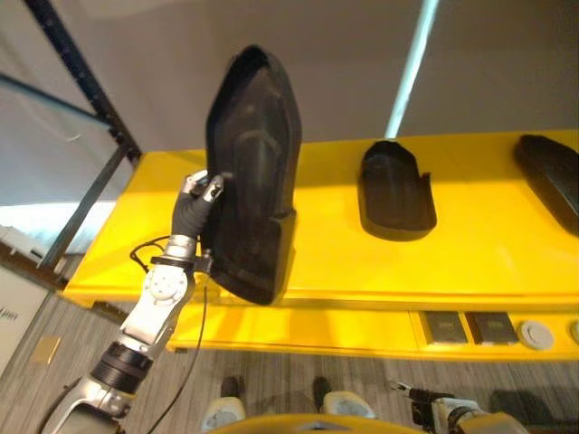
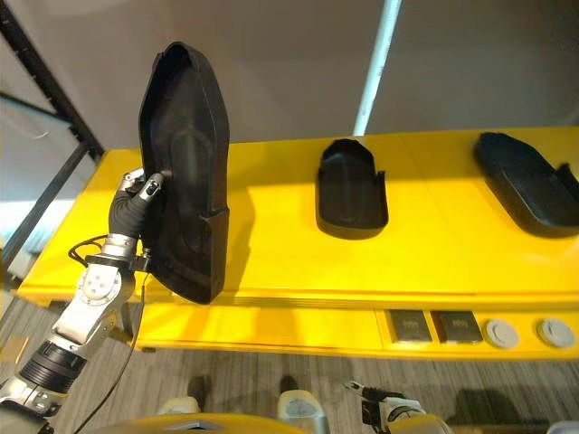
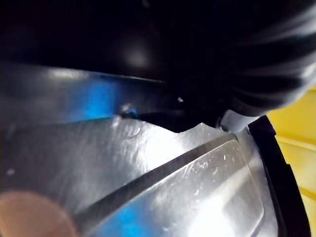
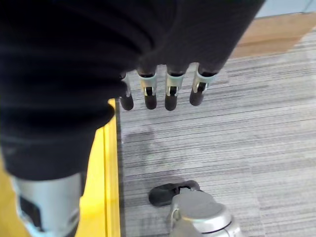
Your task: Move parts from the plastic box to the shelf.
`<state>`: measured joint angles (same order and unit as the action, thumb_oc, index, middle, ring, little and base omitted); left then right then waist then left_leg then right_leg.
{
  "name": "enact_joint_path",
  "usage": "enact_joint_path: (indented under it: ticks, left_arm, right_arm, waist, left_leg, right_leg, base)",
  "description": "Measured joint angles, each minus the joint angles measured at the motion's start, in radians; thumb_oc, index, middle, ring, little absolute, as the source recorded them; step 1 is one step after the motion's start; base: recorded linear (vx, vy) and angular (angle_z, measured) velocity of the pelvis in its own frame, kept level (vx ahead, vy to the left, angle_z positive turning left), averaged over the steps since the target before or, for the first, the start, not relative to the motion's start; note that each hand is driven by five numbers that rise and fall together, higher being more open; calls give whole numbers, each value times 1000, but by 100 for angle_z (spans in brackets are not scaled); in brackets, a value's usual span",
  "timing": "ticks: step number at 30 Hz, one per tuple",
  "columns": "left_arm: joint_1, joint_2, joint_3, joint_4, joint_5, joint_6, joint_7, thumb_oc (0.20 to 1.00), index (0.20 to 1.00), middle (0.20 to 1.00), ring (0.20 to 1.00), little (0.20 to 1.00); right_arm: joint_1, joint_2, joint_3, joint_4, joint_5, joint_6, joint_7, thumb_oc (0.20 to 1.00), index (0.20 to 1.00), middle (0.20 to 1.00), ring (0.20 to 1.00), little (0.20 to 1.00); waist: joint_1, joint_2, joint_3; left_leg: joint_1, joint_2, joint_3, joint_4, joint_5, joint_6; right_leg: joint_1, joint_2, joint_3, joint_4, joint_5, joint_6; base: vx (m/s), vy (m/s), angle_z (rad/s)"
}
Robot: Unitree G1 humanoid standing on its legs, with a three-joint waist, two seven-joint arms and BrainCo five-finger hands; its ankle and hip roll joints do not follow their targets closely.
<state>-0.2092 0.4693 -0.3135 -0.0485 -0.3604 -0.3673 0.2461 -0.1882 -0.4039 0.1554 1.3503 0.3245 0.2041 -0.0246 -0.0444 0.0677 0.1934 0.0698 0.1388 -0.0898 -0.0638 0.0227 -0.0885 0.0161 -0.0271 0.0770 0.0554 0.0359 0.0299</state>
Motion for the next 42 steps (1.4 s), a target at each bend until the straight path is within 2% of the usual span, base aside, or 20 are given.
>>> enact_joint_path:
  ticks: [2, 3, 5, 7, 9, 10, 12, 15, 17, 19, 21, 24, 27, 30, 38, 42]
  left_arm:
    - [-11, 0, -1, 2, 1, 1, 10, 200, 200, 200, 200, 200]
    - [-23, 9, -2, 21, 1, 7, 13, 200, 200, 200, 200, 200]
    - [-24, 52, -1, 21, 12, 34, 39, 200, 200, 200, 200, 200]
    - [-20, 99, 2, 22, 13, 79, 73, 200, 200, 200, 200, 200]
    - [-2, 135, 31, 30, 13, 131, 111, 200, 200, 200, 200, 200]
    - [-1, 136, 39, 41, 12, 151, 125, 200, 200, 200, 200, 200]
    - [0, 126, 45, 65, 12, 176, 127, 200, 200, 200, 200, 200]
    - [45, 128, 52, 67, 7, 207, 149, 200, 200, 200, 200, 200]
    - [78, 113, 57, 66, 8, 222, 164, 200, 200, 200, 200, 200]
    - [76, 88, 69, 67, -11, 230, 163, 200, 200, 200, 200, 200]
    - [35, 62, 77, 86, -32, 234, 166, 200, 200, 200, 200, 200]
    - [-84, 61, 80, 191, -53, 245, 179, 200, 200, 200, 200, 200]
    - [-128, 65, 113, 261, -55, 267, 209, 200, 200, 200, 200, 200]
    - [-176, 86, 117, 298, -57, 276, 226, 200, 200, 200, 200, 200]
    - [-236, 129, 137, 357, -46, 324, 243, 200, 200, 200, 200, 200]
    - [-242, 171, 138, 395, -27, 350, 200, 200, 200, 200, 200, 200]
  right_arm:
    - [8, -12, -2, 0, 2, 11, -8, 1000, 1000, 1000, 1000, 1000]
    - [40, 11, -12, -14, 11, 17, -17, 1000, 1000, 1000, 1000, 1000]
    - [71, 64, -23, -27, 36, 24, -23, 1000, 1000, 1000, 1000, 1000]
    - [98, 109, -23, -36, 31, 40, -30, 1000, 1000, 1000, 1000, 1000]
    - [129, 159, -22, -37, 22, 45, -43, 1000, 1000, 1000, 1000, 1000]
    - [155, 167, -37, -31, 22, 44, -49, 1000, 1000, 1000, 1000, 1000]
    - [179, 167, -39, -38, 22, 39, -50, 1000, 1000, 1000, 1000, 1000]
    - [209, 157, -40, -41, -21, 29, -50, 1000, 1000, 1000, 1000, 1000]
    - [216, 152, 0, -66, -74, 19, -90, 1000, 1000, 1000, 1000, 1000]
    - [200, 118, 31, -82, -96, 25, -84, 1000, 1000, 1000, 1000, 1000]
    - [161, 78, 50, -81, -95, 25, -62, 1000, 1000, 1000, 1000, 1000]
    - [85, 26, 68, -82, -95, 26, -44, 1000, 1000, 1000, 1000, 1000]
    - [77, 20, 67, -84, -96, 32, -49, 1000, 1000, 1000, 1000, 1000]
    - [76, 20, 72, -86, -96, 38, -42, 1000, 1000, 1000, 1000, 1000]
    - [59, 20, 85, -117, -97, 42, -40, 1000, 1000, 1000, 1000, 1000]
    - [56, 14, 86, -117, -97, 43, -39, 1000, 1000, 1000, 1000, 1000]
  waist:
    - [-26, 20, -10]
    - [-23, 0, -15]
    - [-14, -50, -17]
    - [-3, -65, -17]
    - [4, -71, -20]
    - [-1, -69, -18]
    - [-11, -68, -20]
    - [-13, -71, -23]
    - [-15, -33, -18]
    - [-13, 4, -9]
    - [-13, 27, 12]
    - [-21, 57, 92]
    - [-53, 60, 125]
    - [-64, 59, 145]
    - [-68, 56, 162]
    - [-69, 63, 178]
  left_leg:
    - [14, -27, 17, 9, 9, 26]
    - [40, -60, 39, -16, 45, 11]
    - [38, -104, 70, -16, 37, 35]
    - [37, -122, 103, -16, 35, 64]
    - [37, -130, 134, -16, 29, 78]
    - [29, -132, 135, -20, 27, 86]
    - [15, -133, 118, -20, 31, 86]
    - [-1, -135, 127, -22, 39, 68]
    - [-27, -116, 133, -22, 46, 54]
    - [-77, -93, 145, -21, 64, 39]
    - [-135, -80, 146, -17, 83, 31]
    - [-171, -69, 149, -22, 96, 25]
    - [-177, -57, 160, -22, 98, 20]
    - [-197, -57, 164, -22, 102, 16]
    - [-189, -57, 174, -22, 108, 14]
    - [-170, -58, 183, -22, 101, 8]
  right_leg:
    - [-7, -12, 6, -1, 14, 39]
    - [-14, -38, 22, 2, 4, 51]
    - [-20, -98, 14, -20, 4, 48]
    - [-19, -143, -43, -48, 4, 50]
    - [-15, -170, -111, -45, 31, 90]
    - [-7, -162, -130, -31, 47, 108]
    - [26, -146, -149, -38, 39, 110]
    - [44, -142, -149, -111, 47, 118]
    - [28, -124, -149, -140, 66, 111]
    - [-27, -103, -150, -144, 84, 96]
    - [-88, -88, -147, -144, 96, 86]
    - [-126, -76, -143, -144, 112, 77]
    - [-136, -68, -141, -145, 112, 77]
    - [-157, -68, -137, -145, 123, 71]
    - [-153, -70, -138, -145, 127, 78]
    - [-136, -72, -133, -145, 122, 82]
  base:
    - [79, 271, -47]
    - [65, 197, -32]
    - [37, 146, -37]
    - [-5, 86, -46]
    - [5, 87, -46]
    - [18, 85, -9]
    - [18, 17, 12]
    - [-21, -74, -6]
    - [-138, -78, -7]
    - [-225, -36, -13]
    - [-147, 10, -8]
    - [-38, 5, -6]
    - [-24, -20, -10]
    - [-9, -9, -3]
    - [4, -9, -1]
    - [31, 46, -4]
